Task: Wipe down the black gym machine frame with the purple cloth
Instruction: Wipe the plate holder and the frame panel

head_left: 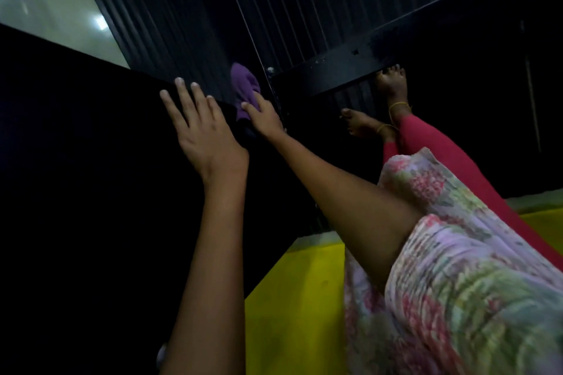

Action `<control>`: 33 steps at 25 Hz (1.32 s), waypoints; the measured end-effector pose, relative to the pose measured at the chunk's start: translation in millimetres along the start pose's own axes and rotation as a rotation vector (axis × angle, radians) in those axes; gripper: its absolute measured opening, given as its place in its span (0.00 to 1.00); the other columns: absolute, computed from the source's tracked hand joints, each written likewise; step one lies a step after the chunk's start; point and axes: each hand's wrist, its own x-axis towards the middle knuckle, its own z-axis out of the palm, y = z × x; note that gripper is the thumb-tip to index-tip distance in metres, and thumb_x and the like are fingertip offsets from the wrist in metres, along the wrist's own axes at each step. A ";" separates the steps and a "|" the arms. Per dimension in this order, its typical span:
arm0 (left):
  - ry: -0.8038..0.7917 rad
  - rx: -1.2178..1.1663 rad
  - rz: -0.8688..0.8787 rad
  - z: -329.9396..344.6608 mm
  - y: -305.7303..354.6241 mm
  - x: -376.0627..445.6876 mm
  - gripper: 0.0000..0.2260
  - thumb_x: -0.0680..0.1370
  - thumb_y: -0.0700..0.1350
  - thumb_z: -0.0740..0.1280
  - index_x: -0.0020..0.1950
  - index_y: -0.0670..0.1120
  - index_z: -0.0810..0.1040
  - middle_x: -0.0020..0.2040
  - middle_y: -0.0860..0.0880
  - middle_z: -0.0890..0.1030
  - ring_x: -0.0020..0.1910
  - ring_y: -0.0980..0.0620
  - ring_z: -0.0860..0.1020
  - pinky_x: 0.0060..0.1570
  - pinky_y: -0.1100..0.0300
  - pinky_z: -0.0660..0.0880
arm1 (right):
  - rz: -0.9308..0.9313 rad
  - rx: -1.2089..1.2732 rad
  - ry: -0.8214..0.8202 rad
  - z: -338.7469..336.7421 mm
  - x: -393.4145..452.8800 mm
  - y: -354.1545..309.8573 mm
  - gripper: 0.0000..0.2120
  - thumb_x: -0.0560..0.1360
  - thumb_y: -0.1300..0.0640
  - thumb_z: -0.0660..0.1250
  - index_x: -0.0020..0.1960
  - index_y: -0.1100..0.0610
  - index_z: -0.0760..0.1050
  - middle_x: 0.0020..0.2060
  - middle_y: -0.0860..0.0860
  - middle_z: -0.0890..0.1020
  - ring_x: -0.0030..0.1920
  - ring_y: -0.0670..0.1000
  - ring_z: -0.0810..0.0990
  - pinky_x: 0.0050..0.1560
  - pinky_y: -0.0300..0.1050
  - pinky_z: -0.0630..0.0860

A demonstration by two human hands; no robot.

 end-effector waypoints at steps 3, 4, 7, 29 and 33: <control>0.028 0.007 -0.026 4.2 5.9 0.8 0.43 0.73 0.68 0.58 0.78 0.48 0.44 0.78 0.43 0.41 0.75 0.37 0.35 0.69 0.37 0.35 | 0.166 0.011 -0.022 -0.2 -1.4 75.8 0.22 0.80 0.53 0.58 0.73 0.57 0.63 0.66 0.62 0.70 0.64 0.62 0.72 0.63 0.52 0.69; 0.037 0.004 -0.030 5.4 7.0 0.0 0.43 0.73 0.68 0.58 0.78 0.48 0.44 0.78 0.43 0.41 0.75 0.37 0.35 0.69 0.37 0.35 | 0.224 0.020 -0.037 -0.4 -10.0 101.4 0.22 0.81 0.53 0.57 0.73 0.58 0.63 0.67 0.62 0.69 0.65 0.62 0.71 0.64 0.50 0.68; 0.051 -0.001 -0.033 10.0 12.6 -1.0 0.43 0.73 0.69 0.58 0.78 0.49 0.45 0.78 0.43 0.40 0.75 0.36 0.35 0.69 0.36 0.35 | 0.425 0.052 -0.084 -0.1 -53.1 177.1 0.21 0.82 0.57 0.56 0.73 0.62 0.61 0.68 0.63 0.67 0.67 0.63 0.68 0.64 0.49 0.66; 0.297 -0.083 -0.011 42.0 39.2 -9.1 0.30 0.76 0.60 0.59 0.76 0.49 0.61 0.78 0.47 0.57 0.77 0.40 0.46 0.66 0.38 0.35 | 0.547 0.011 0.037 -1.3 -14.3 185.8 0.21 0.82 0.54 0.55 0.73 0.59 0.63 0.67 0.62 0.70 0.65 0.62 0.71 0.59 0.46 0.67; 0.285 -0.072 -0.012 42.9 38.8 -10.2 0.30 0.77 0.60 0.57 0.76 0.49 0.59 0.78 0.47 0.55 0.77 0.40 0.45 0.66 0.38 0.34 | 0.833 0.250 0.109 2.8 -59.4 214.5 0.23 0.82 0.49 0.56 0.71 0.62 0.66 0.65 0.60 0.73 0.64 0.59 0.73 0.48 0.39 0.69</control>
